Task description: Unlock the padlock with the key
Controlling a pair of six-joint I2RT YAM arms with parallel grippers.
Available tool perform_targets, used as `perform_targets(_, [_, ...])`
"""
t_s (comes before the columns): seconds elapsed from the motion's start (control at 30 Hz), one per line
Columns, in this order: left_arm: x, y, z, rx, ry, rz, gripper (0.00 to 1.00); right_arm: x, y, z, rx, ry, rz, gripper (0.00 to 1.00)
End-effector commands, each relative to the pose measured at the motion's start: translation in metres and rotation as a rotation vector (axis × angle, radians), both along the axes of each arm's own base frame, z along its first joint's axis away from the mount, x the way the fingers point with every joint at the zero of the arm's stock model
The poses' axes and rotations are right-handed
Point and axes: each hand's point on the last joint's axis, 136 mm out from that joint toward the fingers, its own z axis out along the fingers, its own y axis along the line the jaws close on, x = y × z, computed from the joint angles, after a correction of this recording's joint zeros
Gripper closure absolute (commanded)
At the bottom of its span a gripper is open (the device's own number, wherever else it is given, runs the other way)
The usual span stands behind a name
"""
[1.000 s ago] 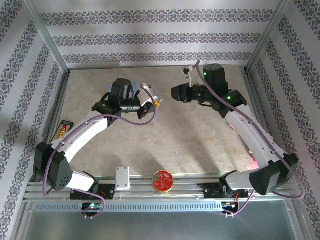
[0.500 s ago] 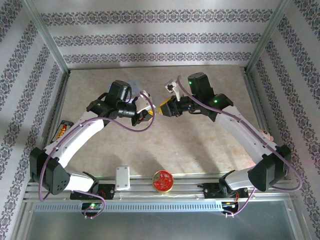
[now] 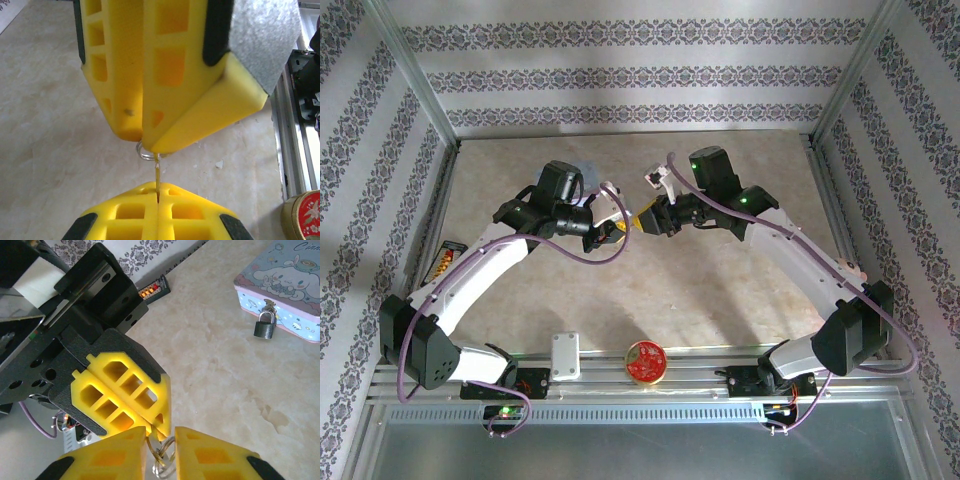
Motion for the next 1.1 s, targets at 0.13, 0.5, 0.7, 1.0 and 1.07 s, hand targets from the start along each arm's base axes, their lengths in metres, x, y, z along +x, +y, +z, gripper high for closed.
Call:
perform_targets(0.13, [-0.003,0.000,0.012,-0.020,-0.032,-0.013,1.00,-0.001,0.001,-0.003,-0.020,-0.013,0.009,0.85])
perform_targets(0.5, [0.005,0.004,0.026,-0.074,-0.090,0.064,0.92,0.008,-0.004,-0.008,-0.021,-0.012,-0.060,1.00])
perform_targets(0.7, [0.008,0.008,0.047,-0.217,-0.064,0.147,0.46,0.039,-0.020,-0.009,0.081,0.020,-0.263,1.00])
perform_targets(1.0, [0.041,0.008,0.068,-0.498,0.067,0.351,0.34,0.076,-0.050,-0.001,0.365,0.134,-0.484,1.00])
perform_targets(1.07, [0.058,0.012,0.068,-0.561,0.150,0.449,0.33,0.080,-0.056,0.002,0.413,0.150,-0.505,1.00])
